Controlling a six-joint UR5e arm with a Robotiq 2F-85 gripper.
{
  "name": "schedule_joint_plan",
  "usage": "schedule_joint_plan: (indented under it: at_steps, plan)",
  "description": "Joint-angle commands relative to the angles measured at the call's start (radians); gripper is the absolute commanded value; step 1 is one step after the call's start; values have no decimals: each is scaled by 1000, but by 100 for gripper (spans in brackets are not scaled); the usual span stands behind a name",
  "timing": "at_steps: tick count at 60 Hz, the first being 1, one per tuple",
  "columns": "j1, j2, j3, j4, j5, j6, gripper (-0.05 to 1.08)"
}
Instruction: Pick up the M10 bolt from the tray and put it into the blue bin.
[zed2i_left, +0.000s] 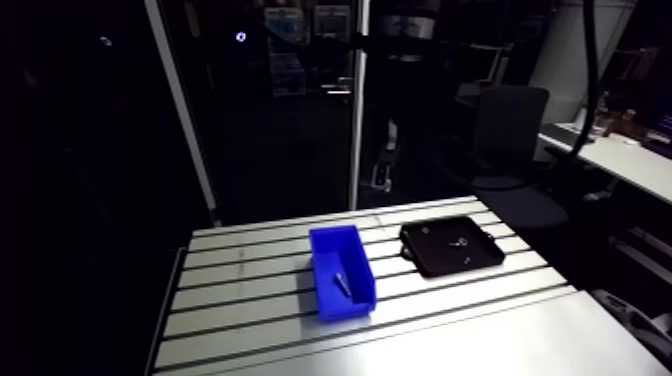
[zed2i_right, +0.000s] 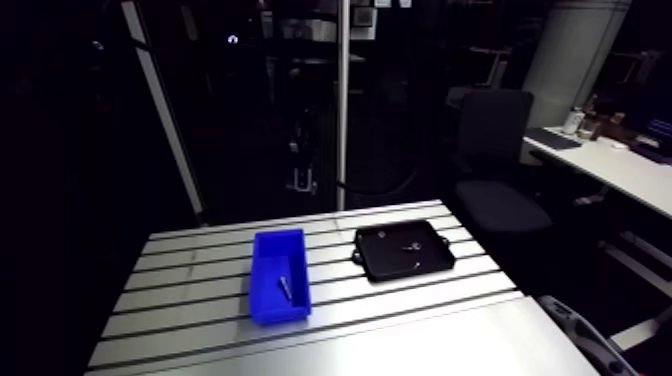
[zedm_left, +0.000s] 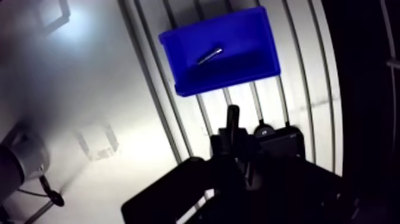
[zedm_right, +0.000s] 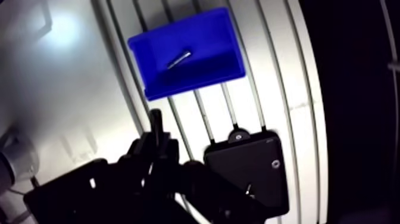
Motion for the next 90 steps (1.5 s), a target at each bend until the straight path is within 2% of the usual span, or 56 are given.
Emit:
schedule_joint_plan:
  at_steps: [1, 6, 10, 26, 42, 59, 67, 74, 80, 84, 90]
  plan:
    - [34, -23, 43, 27, -23, -385, 107]
    - [33, -7, 52, -17, -29, -388, 107]
    - [33, 6, 60, -57, -43, -387, 107]
    - [52, 69, 53, -108, -43, -340, 107]
    - [136, 141, 40, -165, -48, -198, 107]
    - [153, 176, 52, -171, -49, -153, 107]
    - [158, 204, 53, -174, -73, -129, 107]
    - [161, 224, 57, -206, -83, -115, 107]
    - [172, 250, 73, -270, -108, -111, 107]
    - [175, 261, 75, -292, -118, -106, 107]
    - [175, 279, 74, -300, -121, -87, 107]
